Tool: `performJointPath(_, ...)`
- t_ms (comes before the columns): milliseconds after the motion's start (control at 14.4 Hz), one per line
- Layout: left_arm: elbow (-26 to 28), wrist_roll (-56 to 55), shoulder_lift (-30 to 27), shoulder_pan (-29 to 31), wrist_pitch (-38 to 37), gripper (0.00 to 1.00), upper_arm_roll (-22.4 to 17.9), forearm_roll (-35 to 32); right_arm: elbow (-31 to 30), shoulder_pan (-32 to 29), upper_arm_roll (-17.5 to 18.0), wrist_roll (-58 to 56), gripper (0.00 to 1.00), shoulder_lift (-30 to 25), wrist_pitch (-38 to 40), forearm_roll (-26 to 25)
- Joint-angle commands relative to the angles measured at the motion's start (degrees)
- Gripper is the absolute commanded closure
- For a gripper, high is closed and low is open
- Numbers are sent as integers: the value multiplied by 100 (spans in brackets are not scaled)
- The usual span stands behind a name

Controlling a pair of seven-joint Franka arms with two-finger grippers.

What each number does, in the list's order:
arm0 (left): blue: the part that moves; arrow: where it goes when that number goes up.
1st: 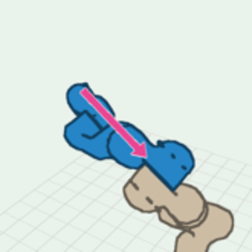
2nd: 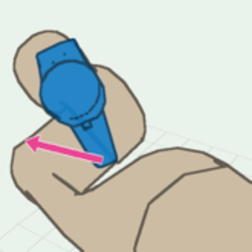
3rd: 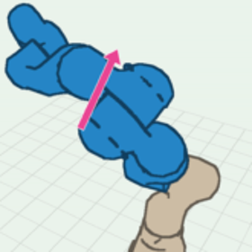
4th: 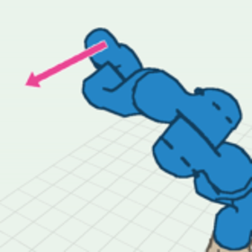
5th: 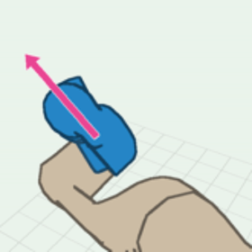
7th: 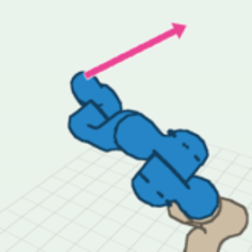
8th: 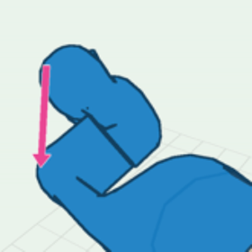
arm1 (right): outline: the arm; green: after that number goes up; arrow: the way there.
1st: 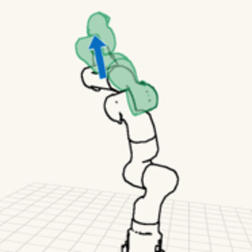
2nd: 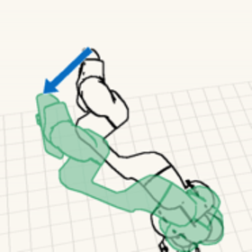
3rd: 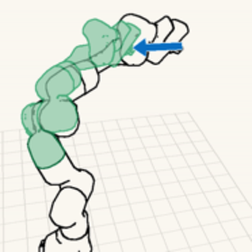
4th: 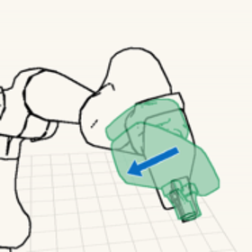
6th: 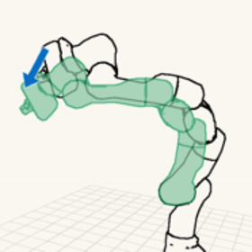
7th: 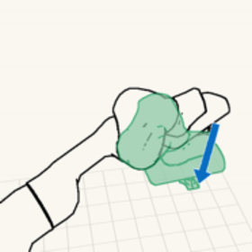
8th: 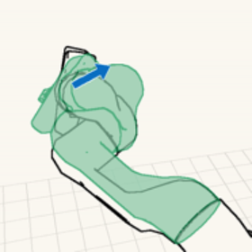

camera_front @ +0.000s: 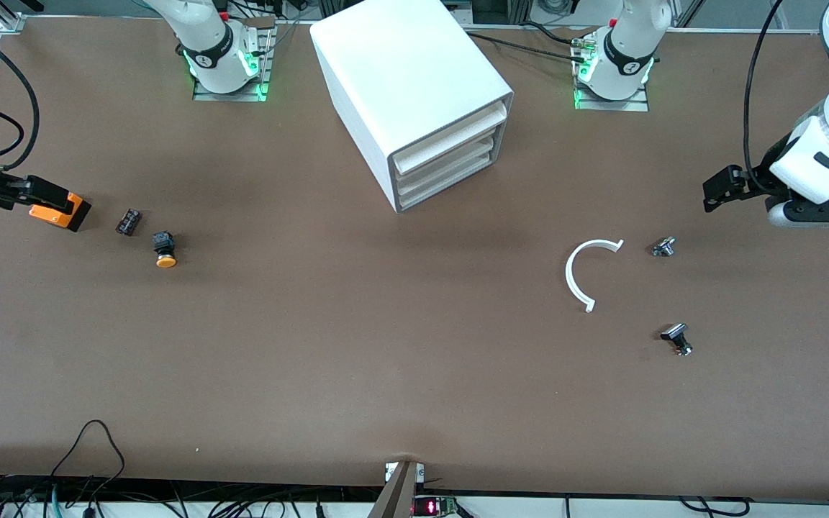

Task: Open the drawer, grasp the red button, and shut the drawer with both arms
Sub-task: 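Move the left gripper toward the drawer while the right gripper nears the yellow button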

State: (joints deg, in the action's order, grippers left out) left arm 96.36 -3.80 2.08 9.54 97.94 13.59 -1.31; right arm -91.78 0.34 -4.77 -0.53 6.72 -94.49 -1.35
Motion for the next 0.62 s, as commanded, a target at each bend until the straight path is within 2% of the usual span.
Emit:
performJointPath(0,-346,28,380,-92,-126,0,161,87,-121,45,37,62,0,-83,-175,38)
performJointPath(139,-328,10,433,-75,-161,0,460,87,-121,133,37,35,0,-66,-193,38)
performJointPath(347,-223,72,960,-83,-485,0,531,244,-121,142,46,27,0,-13,-280,47)
performJointPath(554,110,98,1407,-83,-478,0,531,1576,-112,291,116,35,0,74,-500,240)
